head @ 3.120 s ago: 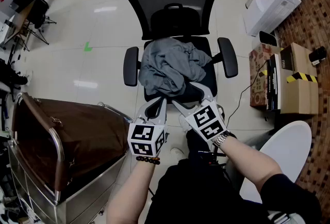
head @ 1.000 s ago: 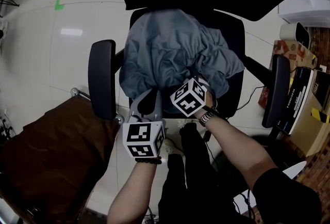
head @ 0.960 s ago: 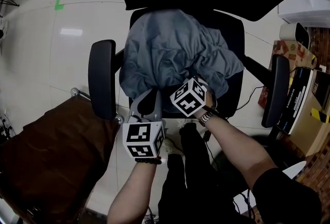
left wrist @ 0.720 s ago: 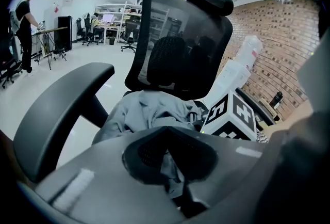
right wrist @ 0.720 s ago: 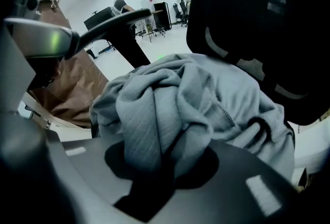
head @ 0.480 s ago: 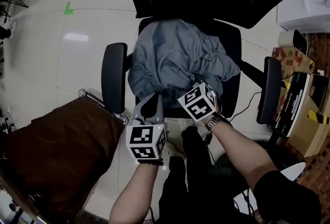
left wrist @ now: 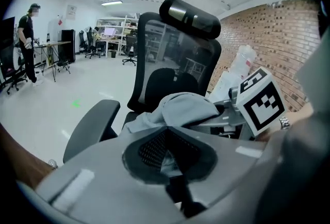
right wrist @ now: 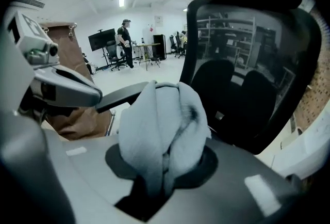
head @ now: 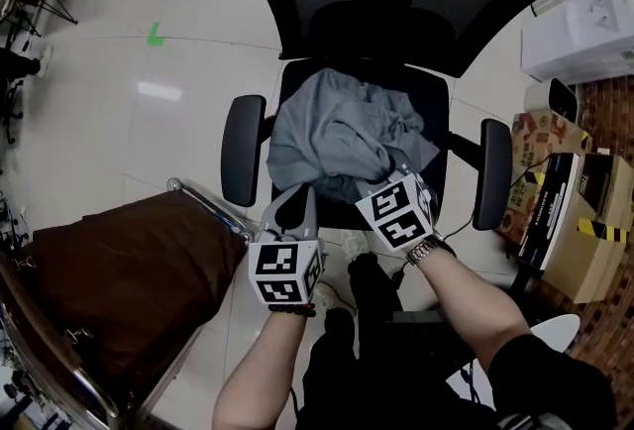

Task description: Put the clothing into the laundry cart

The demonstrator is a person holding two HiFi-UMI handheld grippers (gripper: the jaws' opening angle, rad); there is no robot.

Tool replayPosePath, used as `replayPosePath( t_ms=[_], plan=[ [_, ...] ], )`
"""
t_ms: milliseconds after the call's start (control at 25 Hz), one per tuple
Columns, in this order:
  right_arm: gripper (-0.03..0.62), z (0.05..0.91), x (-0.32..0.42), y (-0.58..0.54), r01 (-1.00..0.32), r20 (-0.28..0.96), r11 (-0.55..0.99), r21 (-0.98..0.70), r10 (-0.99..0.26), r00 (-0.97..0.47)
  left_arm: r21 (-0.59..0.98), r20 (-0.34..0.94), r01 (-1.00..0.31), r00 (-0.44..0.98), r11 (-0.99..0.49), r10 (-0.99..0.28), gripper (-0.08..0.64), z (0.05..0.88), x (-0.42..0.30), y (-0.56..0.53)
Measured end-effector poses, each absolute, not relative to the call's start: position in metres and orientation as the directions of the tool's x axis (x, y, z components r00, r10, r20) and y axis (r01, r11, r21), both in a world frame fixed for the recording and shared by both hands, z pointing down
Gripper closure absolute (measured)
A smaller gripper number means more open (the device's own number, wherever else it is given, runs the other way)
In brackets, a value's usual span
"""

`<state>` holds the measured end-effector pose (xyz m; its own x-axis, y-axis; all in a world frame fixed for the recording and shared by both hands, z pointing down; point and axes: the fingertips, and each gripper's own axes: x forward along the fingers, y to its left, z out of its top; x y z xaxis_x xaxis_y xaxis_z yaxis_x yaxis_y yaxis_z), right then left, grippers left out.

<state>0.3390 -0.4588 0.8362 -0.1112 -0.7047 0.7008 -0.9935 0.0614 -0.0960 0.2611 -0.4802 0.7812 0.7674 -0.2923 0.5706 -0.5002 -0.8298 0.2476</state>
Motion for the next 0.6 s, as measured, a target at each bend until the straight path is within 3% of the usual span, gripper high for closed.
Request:
replayPosePath(
  t_ms=[600],
  plan=[
    [0.468, 0.58, 0.309, -0.413, -0.992, 0.42, 0.118, 0.038, -0.903, -0.091, 0.17, 0.439, -0.544, 0.788, -0.822, -0.431, 0.557, 0.638, 0.207, -0.432]
  ],
)
